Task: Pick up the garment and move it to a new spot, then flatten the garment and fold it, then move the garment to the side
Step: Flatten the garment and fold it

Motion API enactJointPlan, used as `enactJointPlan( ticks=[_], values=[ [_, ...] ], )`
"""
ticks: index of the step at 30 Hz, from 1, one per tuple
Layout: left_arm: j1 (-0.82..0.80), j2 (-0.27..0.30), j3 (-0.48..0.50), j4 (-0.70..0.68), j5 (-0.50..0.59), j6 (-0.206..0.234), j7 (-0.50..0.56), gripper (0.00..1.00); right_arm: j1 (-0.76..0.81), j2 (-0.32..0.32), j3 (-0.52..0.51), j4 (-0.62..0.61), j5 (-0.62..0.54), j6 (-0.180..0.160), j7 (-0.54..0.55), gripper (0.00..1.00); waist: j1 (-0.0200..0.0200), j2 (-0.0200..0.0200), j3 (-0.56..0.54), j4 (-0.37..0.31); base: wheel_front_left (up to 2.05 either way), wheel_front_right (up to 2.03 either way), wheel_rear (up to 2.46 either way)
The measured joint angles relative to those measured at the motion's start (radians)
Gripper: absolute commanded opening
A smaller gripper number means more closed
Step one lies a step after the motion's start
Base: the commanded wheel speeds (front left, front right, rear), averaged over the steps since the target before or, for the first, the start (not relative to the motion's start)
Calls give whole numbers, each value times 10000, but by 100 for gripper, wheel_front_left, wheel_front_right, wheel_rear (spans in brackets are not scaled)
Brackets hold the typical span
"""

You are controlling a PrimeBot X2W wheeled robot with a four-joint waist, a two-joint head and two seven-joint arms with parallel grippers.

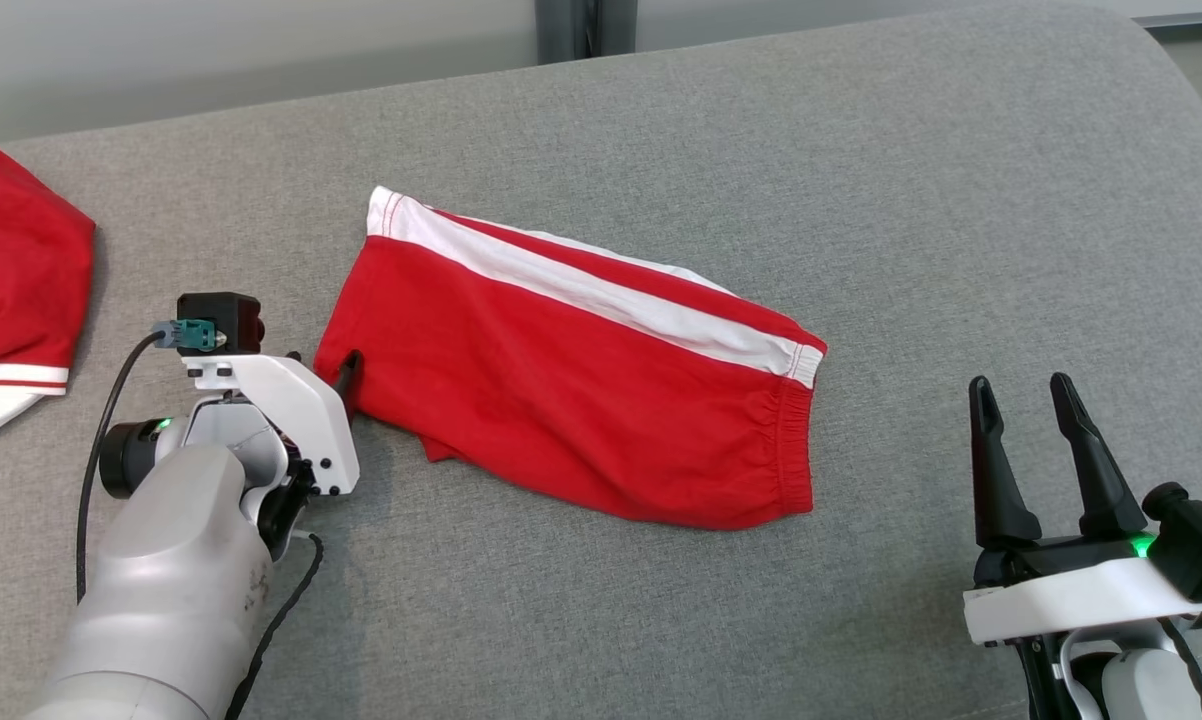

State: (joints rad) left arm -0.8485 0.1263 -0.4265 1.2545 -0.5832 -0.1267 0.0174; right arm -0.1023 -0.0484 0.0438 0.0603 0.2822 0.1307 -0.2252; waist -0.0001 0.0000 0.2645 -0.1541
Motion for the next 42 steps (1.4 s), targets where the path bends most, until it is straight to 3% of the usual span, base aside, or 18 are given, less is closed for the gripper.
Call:
enactJointPlan(
  ticks=[3, 5, 6, 7, 18, 29, 33, 42],
  values=[
    [33, -12, -86, -44, -4, 0, 35, 36, -3, 0, 40, 29, 100, 0, -17, 100, 0, 0, 8, -57, 0, 0, 0],
    [63, -38, -151, -115, -36, 0, 104, 18, -9, 0, 81, 54, 107, 0, -46, 100, 0, 0, 3, -74, 0, 0, 0],
    [100, -71, -211, -203, -79, 0, 148, 2, -13, 0, 96, 71, 119, 0, -56, 100, 0, 0, 3, -77, 0, 0, 0],
    [156, -117, -261, -313, -123, 0, 190, 0, -17, 0, 111, 84, 150, 0, -61, 100, 0, 0, 1, -79, 0, 0, 0],
    [917, -82, -378, -1333, -890, -19, -412, 0, -68, 2, -100, 198, 117, 0, -213, 100, 0, 0, -325, 172, 0, 0, 0],
    [2781, 109, 130, -2940, -1939, -23, -1603, 0, 217, 2, -224, 230, -36, 0, -132, 100, 1, 0, -897, 1004, 0, 0, 0],
    [3676, 58, 222, -3680, -2128, 213, -1674, 0, 314, 2, -263, 219, -109, 0, -27, 100, 0, 0, -1065, 1336, 0, 0, 0],
    [5406, -25, 336, -5800, -2443, 1191, -1538, 0, 471, 2, -238, 280, -293, 0, 224, 100, 1, 0, -1412, 1752, 0, 0, 0]
  ],
)
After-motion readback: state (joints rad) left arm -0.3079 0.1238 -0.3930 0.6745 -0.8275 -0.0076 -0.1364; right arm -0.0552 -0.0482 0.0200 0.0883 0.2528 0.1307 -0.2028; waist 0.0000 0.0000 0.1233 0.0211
